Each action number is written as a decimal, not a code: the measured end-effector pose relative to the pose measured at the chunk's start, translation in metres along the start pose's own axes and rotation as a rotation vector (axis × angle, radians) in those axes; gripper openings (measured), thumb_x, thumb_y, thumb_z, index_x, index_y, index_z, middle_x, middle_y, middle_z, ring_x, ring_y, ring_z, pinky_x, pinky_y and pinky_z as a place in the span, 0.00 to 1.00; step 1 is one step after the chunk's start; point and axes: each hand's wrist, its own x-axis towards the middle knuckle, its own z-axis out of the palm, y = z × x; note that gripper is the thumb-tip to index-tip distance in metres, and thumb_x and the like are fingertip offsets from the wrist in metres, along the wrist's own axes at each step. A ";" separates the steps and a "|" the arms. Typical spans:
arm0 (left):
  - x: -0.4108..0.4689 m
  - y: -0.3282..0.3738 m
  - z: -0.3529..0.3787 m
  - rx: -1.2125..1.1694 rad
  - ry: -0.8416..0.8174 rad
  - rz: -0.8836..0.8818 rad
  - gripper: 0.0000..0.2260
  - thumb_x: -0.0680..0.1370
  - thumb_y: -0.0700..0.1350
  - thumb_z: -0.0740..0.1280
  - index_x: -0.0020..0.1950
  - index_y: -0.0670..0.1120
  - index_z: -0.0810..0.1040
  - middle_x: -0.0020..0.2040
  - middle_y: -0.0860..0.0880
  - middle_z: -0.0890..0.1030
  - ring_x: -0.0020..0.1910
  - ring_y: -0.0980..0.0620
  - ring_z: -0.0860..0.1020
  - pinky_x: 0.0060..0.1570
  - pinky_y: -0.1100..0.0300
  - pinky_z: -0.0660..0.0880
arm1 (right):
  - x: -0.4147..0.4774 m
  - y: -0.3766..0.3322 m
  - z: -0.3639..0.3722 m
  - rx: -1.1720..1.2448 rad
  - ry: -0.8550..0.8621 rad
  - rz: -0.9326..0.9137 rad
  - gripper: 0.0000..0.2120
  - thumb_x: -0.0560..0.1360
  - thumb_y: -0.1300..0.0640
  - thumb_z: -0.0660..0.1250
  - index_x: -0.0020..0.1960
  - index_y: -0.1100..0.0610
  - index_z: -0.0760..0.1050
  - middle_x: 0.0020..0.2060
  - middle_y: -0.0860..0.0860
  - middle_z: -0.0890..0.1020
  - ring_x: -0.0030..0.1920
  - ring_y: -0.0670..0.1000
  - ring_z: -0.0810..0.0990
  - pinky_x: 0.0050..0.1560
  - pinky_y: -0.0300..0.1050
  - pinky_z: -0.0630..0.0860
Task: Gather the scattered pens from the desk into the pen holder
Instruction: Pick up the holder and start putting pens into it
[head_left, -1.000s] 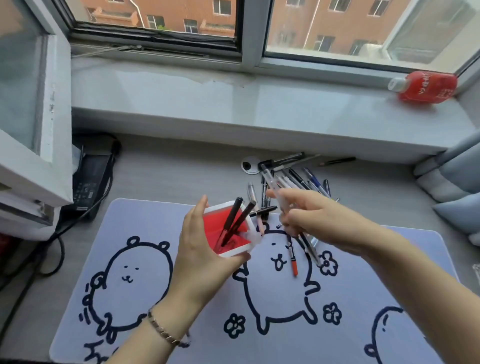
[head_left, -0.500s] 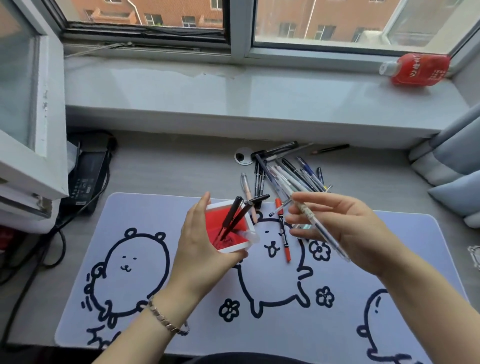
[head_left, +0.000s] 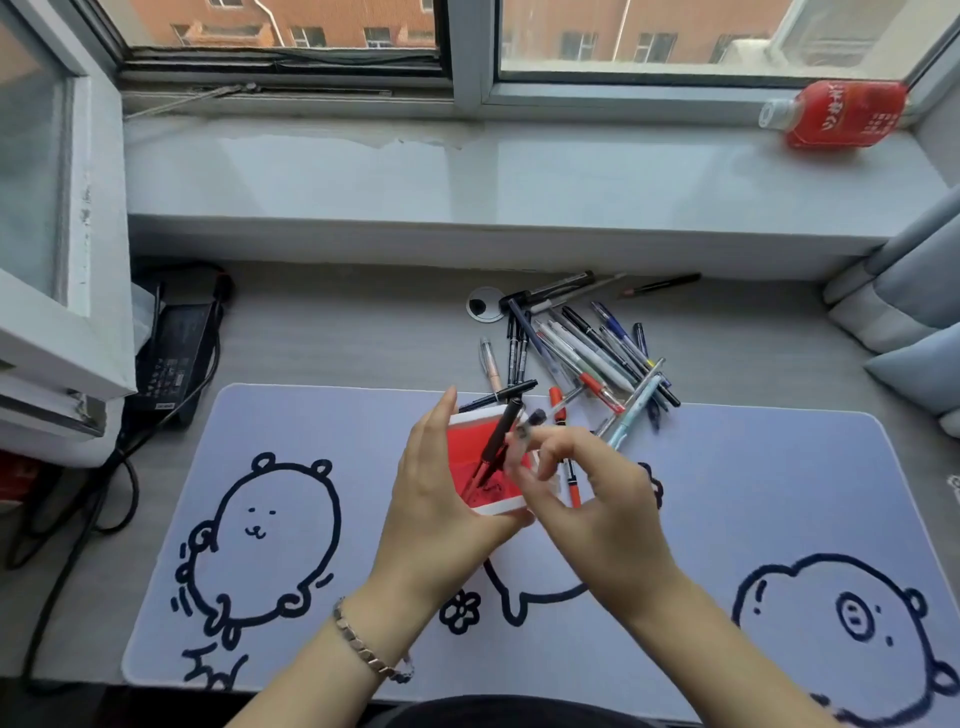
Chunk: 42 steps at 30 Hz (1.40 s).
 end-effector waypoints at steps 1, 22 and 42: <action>0.001 -0.001 -0.001 -0.003 0.009 -0.010 0.48 0.59 0.52 0.79 0.71 0.57 0.54 0.61 0.60 0.63 0.61 0.60 0.65 0.55 0.70 0.63 | -0.001 0.001 -0.002 -0.029 -0.019 0.035 0.16 0.69 0.60 0.71 0.34 0.46 0.64 0.45 0.41 0.80 0.53 0.38 0.78 0.52 0.26 0.70; -0.001 -0.027 -0.031 -0.011 0.141 -0.113 0.46 0.62 0.49 0.79 0.72 0.56 0.54 0.63 0.56 0.64 0.58 0.63 0.64 0.53 0.71 0.64 | 0.081 0.133 0.039 -0.754 -0.256 0.846 0.19 0.74 0.64 0.60 0.63 0.67 0.61 0.59 0.65 0.74 0.57 0.63 0.76 0.50 0.51 0.73; 0.010 -0.024 -0.011 0.026 0.055 -0.067 0.47 0.60 0.47 0.79 0.71 0.56 0.55 0.60 0.59 0.63 0.58 0.63 0.63 0.52 0.76 0.63 | 0.021 0.039 -0.047 0.482 0.024 0.764 0.13 0.80 0.62 0.51 0.62 0.51 0.65 0.31 0.51 0.69 0.22 0.44 0.62 0.21 0.33 0.61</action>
